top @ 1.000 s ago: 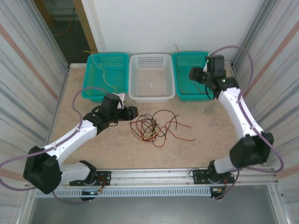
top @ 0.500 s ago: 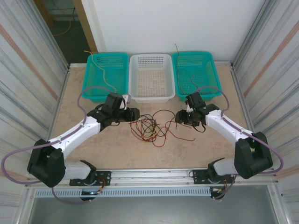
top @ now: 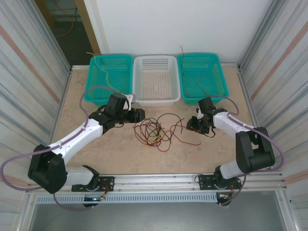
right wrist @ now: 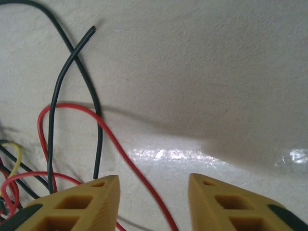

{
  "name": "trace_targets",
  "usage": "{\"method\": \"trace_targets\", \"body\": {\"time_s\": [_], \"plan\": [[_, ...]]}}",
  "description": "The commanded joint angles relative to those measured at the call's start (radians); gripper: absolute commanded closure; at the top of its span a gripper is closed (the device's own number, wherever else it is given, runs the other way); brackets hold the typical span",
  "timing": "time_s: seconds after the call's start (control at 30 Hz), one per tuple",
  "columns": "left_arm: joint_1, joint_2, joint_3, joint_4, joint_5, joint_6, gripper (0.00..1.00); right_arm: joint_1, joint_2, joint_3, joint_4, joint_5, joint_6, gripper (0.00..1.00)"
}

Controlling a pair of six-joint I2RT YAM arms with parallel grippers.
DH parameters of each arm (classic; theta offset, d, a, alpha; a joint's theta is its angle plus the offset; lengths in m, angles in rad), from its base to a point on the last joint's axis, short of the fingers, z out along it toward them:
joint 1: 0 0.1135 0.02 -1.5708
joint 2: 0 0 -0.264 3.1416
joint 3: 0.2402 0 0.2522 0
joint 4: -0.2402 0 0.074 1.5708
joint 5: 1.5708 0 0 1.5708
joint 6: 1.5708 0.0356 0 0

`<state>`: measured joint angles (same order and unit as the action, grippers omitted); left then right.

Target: Untangle the cables

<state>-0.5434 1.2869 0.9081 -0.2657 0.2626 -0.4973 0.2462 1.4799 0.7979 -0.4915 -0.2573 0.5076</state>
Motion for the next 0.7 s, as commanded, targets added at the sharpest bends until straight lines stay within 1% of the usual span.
{"method": "trace_targets", "body": {"time_s": [0.0, 0.07, 0.17, 0.23, 0.3, 0.4, 0.53, 0.6, 0.67], "plan": [[-0.006, -0.031, 0.042, -0.013, 0.017, 0.022, 0.48, -0.017, 0.009, -0.022, 0.022, -0.042, -0.011, 0.72], [-0.006, -0.035, 0.044, -0.013, 0.018, 0.024, 0.48, -0.015, -0.009, -0.026, 0.018, -0.039, -0.004, 0.82], [-0.006, -0.038, 0.047, -0.011, 0.015, 0.028, 0.48, -0.009, -0.062, -0.022, -0.008, -0.027, 0.000, 0.92], [-0.005, -0.036, 0.051, -0.006, 0.024, 0.032, 0.47, 0.006, -0.108, -0.003, -0.044, -0.005, -0.004, 0.95], [-0.009, -0.035, 0.054, 0.007, 0.038, 0.036, 0.45, 0.033, -0.167, 0.038, -0.096, 0.010, -0.013, 1.00], [-0.025, -0.038, 0.059, 0.041, 0.069, 0.049, 0.41, 0.110, -0.281, 0.114, -0.154, 0.045, -0.034, 1.00], [-0.065, -0.044, 0.069, 0.104, 0.093, 0.078, 0.36, 0.225, -0.425, 0.215, -0.162, 0.026, -0.069, 1.00], [-0.092, -0.050, 0.065, 0.169, 0.107, 0.087, 0.32, 0.277, -0.475, 0.275, -0.165, 0.034, -0.083, 1.00], [-0.111, -0.049, 0.053, 0.249, 0.145, 0.083, 0.30, 0.310, -0.486, 0.340, -0.180, 0.058, -0.093, 1.00]]}}
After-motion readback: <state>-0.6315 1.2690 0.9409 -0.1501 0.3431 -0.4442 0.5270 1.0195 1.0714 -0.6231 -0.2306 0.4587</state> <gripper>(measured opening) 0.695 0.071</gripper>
